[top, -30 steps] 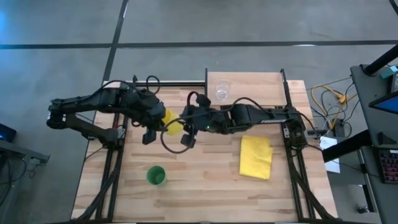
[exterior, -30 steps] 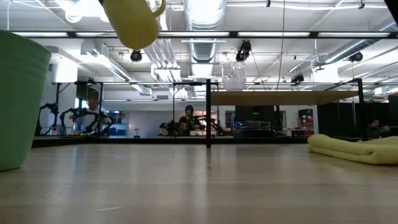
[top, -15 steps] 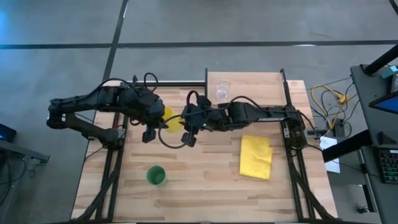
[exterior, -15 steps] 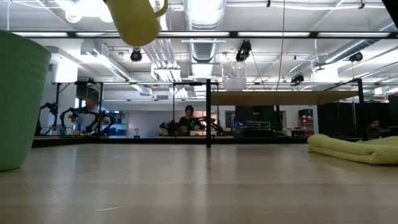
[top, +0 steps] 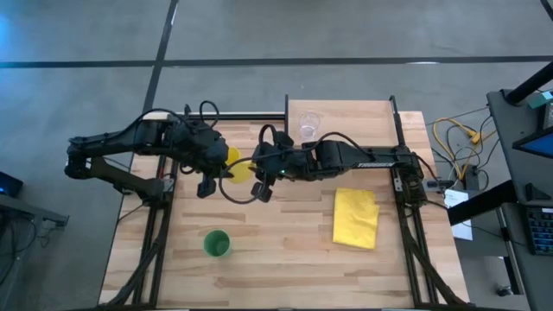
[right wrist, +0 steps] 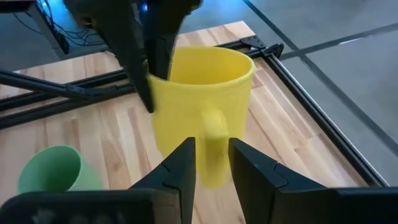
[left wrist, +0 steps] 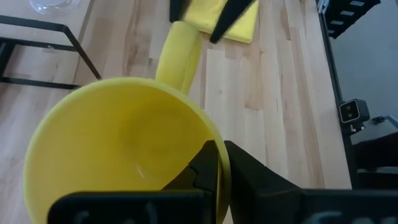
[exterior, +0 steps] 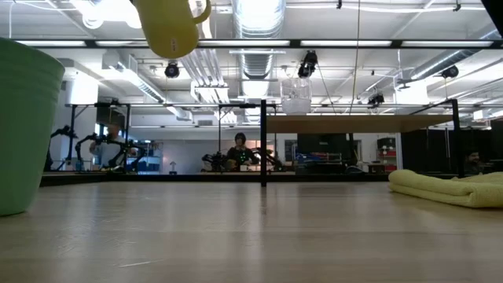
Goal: Stack small to large cups/mugs on shelf
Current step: Put the yellow mug on the shelf
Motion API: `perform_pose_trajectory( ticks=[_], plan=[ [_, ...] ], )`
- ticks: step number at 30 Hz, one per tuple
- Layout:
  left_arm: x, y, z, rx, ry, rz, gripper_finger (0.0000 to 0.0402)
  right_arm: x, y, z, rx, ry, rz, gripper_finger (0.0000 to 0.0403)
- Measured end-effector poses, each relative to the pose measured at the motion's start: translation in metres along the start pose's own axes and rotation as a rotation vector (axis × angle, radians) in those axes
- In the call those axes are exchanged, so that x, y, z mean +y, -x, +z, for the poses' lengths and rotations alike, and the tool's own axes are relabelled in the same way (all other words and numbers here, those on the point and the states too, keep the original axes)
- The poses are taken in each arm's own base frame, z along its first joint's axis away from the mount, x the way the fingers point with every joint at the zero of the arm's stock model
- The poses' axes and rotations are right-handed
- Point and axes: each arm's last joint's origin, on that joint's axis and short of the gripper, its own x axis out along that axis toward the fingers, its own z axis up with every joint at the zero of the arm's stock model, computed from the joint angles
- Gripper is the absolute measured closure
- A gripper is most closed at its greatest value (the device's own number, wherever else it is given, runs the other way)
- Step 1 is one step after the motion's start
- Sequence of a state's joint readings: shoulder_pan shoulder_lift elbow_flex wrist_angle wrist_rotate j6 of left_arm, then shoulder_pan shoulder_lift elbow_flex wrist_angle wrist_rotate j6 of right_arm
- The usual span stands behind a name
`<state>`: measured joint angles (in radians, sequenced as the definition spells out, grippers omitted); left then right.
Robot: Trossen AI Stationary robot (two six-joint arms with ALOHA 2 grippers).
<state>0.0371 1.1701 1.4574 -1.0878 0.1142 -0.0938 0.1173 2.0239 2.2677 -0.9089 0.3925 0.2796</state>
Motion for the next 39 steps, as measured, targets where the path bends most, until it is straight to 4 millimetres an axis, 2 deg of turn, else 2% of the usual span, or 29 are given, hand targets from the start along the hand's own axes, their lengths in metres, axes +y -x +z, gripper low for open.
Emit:
perform_pose_trajectory(
  ticks=[19,32,39],
  plan=[
    [-0.0001,0.0013,0.0021,-0.020,-0.001,0.014,0.0401,-0.0033,-0.0003,-0.0008,0.016,0.021,-0.010,0.0313],
    [-0.0040,0.0039,0.0057,-0.052,-0.013,0.001,0.0401,-0.0041,-0.0049,0.0018,-0.014,0.046,-0.024,0.0358],
    [-0.0040,0.0038,0.0056,-0.051,-0.013,0.002,0.0401,-0.0043,-0.0048,0.0015,-0.014,0.045,-0.035,0.0360]
  ],
)
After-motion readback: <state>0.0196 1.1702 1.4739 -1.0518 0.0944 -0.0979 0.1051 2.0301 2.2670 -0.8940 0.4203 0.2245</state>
